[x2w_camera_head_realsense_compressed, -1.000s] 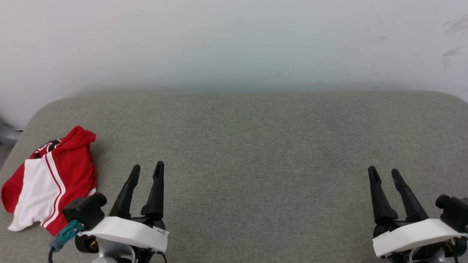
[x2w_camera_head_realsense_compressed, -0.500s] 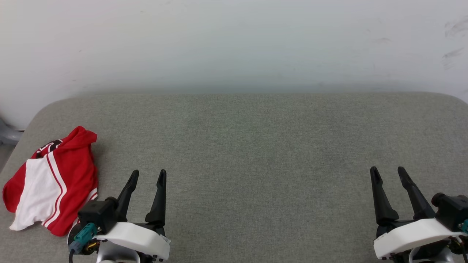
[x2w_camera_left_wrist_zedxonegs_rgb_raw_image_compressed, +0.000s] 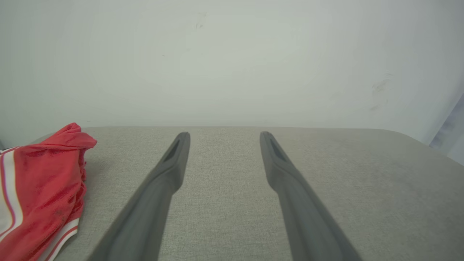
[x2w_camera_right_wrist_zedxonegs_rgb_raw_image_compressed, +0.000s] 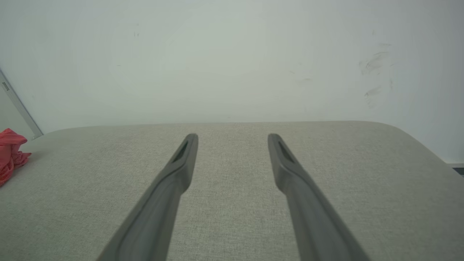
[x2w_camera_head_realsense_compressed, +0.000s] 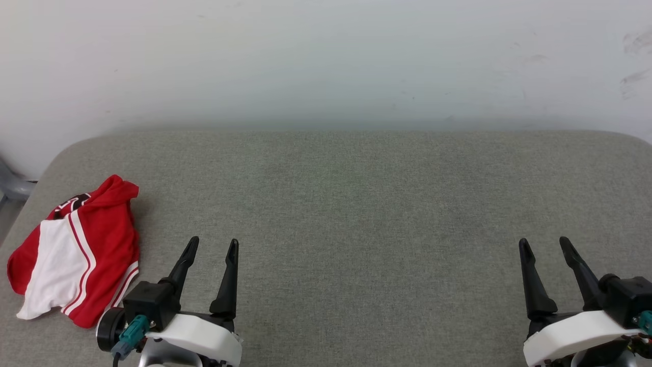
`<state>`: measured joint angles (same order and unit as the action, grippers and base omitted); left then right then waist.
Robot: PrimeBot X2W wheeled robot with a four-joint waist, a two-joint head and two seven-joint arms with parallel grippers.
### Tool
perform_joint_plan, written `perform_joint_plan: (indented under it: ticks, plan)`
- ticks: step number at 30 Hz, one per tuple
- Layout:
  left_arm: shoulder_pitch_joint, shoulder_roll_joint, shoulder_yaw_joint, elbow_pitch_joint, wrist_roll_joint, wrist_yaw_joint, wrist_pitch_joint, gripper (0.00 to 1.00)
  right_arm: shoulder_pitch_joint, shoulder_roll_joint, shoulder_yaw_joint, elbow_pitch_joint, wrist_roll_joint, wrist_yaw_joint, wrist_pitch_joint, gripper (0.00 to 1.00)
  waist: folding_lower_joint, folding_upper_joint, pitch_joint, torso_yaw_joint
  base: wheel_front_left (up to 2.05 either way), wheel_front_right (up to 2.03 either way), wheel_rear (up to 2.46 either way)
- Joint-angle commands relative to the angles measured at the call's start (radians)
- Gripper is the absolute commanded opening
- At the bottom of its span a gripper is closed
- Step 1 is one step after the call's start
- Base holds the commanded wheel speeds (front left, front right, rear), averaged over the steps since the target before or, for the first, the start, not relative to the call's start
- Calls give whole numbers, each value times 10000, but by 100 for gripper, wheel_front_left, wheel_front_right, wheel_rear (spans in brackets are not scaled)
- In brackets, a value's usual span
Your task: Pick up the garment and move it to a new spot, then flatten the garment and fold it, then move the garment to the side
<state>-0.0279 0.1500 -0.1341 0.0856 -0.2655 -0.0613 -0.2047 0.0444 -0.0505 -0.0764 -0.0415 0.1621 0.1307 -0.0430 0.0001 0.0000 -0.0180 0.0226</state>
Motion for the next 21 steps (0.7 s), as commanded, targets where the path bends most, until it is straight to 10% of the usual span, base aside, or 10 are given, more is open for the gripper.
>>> perform_joint_plan:
  ticks: [1,21]
  plan:
    - [-29,4,-48,-92,161,-61,-81,100,67,0,-27,-130,-166,0,-9,100,-1,0,-2,8,0,0,0]
    - [36,-435,371,75,729,-490,-462,100,123,3,-165,-157,-786,-1,-360,100,-1,0,-8,451,0,0,0]
